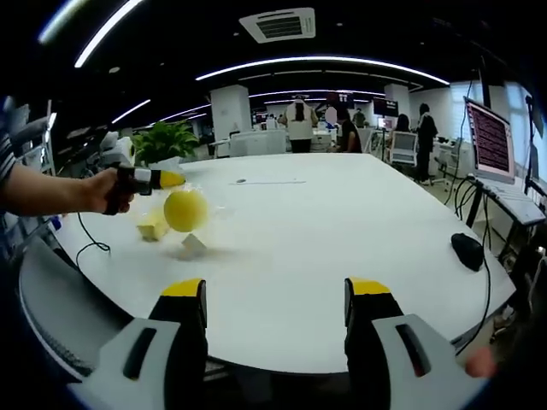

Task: Compare the silicone blocks by pressing each to a similar depth, holding the contact briefly, and releasing to observe deformation and rebound differences across the visible hardness samples.

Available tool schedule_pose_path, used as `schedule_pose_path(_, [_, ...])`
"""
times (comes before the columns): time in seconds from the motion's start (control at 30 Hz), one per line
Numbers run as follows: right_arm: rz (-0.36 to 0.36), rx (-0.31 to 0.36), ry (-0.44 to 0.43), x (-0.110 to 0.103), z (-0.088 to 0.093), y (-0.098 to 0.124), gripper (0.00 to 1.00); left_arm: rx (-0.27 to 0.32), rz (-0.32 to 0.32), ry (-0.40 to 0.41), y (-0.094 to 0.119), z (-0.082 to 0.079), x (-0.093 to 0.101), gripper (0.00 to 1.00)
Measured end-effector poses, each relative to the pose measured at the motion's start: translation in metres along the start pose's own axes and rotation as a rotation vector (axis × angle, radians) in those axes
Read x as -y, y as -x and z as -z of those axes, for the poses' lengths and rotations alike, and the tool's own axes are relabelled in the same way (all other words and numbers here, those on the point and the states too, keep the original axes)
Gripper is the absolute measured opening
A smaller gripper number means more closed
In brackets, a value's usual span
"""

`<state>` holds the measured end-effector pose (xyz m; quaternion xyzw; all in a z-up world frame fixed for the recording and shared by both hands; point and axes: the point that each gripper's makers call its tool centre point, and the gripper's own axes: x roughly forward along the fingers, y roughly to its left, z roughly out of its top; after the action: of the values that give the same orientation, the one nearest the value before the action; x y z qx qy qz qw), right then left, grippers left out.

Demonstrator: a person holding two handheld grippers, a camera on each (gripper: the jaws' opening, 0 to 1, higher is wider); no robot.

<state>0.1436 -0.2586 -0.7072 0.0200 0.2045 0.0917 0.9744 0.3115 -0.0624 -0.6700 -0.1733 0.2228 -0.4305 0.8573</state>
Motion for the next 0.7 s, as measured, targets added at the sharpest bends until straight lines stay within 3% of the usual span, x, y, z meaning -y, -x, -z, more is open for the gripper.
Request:
schedule_pose_path(0.23, [-0.028,0.001,0.029,-0.007,-0.003,0.002,0.6,0.058,-0.004,0.004,0.02,-0.012,0.005,0.0])
schedule_pose_path(0.43, [-0.038,0.019,0.048,-0.008,-0.012,0.005,0.6,0.08,-0.004,-0.054,0.033,-0.027,0.013,0.0])
schedule_pose_path(0.57, [-0.036,0.028,0.055,-0.006,-0.017,0.006,0.59,0.111,0.013,-0.085,0.043,-0.047,0.025,0.0])
schedule_pose_path(0.7, [-0.052,0.061,0.064,-0.008,-0.028,0.011,0.59,0.172,0.041,-0.125,0.058,-0.077,0.047,0.0])
